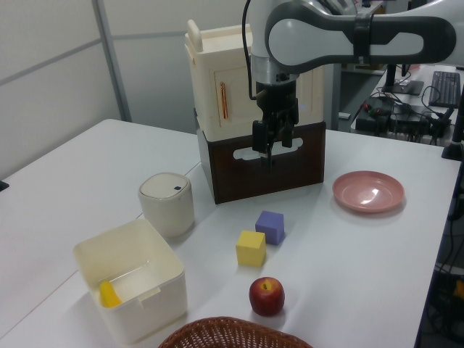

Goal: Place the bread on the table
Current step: 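Move the gripper over the wicker basket toward the bread rolls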

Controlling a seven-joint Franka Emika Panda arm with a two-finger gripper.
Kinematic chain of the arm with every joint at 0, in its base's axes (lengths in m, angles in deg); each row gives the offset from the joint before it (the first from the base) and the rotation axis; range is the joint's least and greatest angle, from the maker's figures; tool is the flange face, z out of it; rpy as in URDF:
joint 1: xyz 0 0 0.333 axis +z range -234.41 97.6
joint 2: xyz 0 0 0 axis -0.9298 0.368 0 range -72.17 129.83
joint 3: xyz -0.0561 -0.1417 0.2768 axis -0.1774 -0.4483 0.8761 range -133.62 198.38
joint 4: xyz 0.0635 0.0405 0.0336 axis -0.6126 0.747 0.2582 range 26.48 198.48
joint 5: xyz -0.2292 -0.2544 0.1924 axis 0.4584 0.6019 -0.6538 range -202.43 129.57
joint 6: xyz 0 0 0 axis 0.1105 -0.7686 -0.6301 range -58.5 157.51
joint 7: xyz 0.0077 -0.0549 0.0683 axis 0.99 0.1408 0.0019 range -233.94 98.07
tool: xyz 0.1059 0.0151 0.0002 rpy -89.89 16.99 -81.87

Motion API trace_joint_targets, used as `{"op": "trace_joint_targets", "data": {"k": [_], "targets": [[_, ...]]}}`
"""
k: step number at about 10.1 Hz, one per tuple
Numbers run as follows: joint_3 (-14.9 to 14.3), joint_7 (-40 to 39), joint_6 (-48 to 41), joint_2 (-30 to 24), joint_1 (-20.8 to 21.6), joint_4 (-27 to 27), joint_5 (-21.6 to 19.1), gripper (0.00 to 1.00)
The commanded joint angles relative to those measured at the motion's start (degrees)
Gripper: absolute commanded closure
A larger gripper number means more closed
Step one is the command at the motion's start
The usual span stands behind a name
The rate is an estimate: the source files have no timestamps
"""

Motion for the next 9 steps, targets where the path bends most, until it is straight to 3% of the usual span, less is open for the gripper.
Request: {"op": "trace_joint_targets", "data": {"k": [1, 6, 9], "targets": [[0.15, -0.93, 0.30, 0.55, 0.21, 0.64, -0.20, 0.00], [0.24, -1.10, 1.97, 1.26, 0.47, 1.34, -0.73, 0.00], [0.68, -0.84, 3.46, 1.35, 2.57, 5.03, -0.90, 0.00]]}}
